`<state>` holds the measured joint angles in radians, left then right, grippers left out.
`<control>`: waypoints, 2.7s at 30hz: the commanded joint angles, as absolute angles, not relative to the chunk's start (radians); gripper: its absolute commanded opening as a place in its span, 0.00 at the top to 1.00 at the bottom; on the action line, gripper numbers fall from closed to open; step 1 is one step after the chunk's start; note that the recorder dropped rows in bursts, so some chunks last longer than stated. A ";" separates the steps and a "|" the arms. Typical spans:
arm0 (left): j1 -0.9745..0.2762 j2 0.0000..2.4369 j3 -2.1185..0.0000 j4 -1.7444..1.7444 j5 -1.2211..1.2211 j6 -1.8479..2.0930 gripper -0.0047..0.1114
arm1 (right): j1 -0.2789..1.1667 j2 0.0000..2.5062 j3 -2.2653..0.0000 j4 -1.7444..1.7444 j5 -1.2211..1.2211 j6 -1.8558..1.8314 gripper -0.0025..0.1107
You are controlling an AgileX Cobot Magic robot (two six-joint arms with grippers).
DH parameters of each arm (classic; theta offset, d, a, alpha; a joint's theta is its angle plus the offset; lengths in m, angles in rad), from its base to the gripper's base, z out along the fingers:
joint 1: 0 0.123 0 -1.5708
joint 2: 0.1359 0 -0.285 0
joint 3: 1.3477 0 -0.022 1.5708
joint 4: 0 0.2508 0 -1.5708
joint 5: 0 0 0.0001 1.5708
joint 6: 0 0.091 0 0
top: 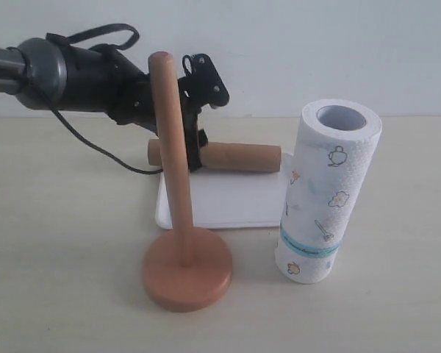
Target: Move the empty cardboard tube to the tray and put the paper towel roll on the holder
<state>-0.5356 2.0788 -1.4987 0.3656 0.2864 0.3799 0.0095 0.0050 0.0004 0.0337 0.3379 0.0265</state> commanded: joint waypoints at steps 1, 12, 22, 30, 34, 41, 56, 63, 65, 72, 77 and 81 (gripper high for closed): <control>-0.472 2.014 -1.507 0.368 0.292 0.356 0.82 | 0.010 0.000 0.000 0.031 0.329 0.023 0.98; -0.215 1.695 -1.477 0.299 0.549 0.133 0.92 | 0.010 0.000 0.000 0.031 0.329 0.023 0.98; -0.167 1.138 -1.013 0.169 0.252 0.000 0.92 | 0.010 0.000 0.000 0.031 0.329 0.023 0.98; -0.167 0.764 -0.809 0.153 0.209 -0.385 0.92 | 0.010 0.000 0.000 0.031 0.329 0.023 0.98; -0.167 0.630 -0.807 0.155 0.207 -0.385 0.92 | 0.010 0.000 0.000 0.031 0.329 0.023 0.98; -0.167 0.451 -0.807 0.157 0.198 -0.381 0.92 | 0.010 0.000 0.000 0.031 0.329 0.023 0.98; 0.038 0.000 -0.441 0.239 0.471 -0.358 0.92 | 0.010 0.000 0.000 0.031 0.329 0.023 0.98; 0.034 0.000 -0.071 0.259 0.178 -0.364 0.92 | 0.010 0.000 0.000 0.031 0.327 0.023 0.98; 0.034 0.000 -0.011 0.253 0.142 -0.369 0.92 | 0.010 0.000 0.000 0.031 0.327 0.023 0.98; 0.034 0.000 0.000 0.243 0.305 -0.419 0.92 | 0.010 0.000 0.000 0.031 0.327 0.023 0.98; 0.034 0.000 0.000 0.117 0.314 -0.509 0.92 | 0.010 0.000 0.000 0.031 0.327 0.023 0.98; 0.034 0.000 0.000 0.026 0.306 -0.497 0.92 | 0.010 0.000 0.000 0.031 0.327 0.023 0.98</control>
<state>0.0340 0.0021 -0.0040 0.0823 0.3087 -0.5124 0.0095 0.0050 0.0004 0.0337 0.3340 0.0265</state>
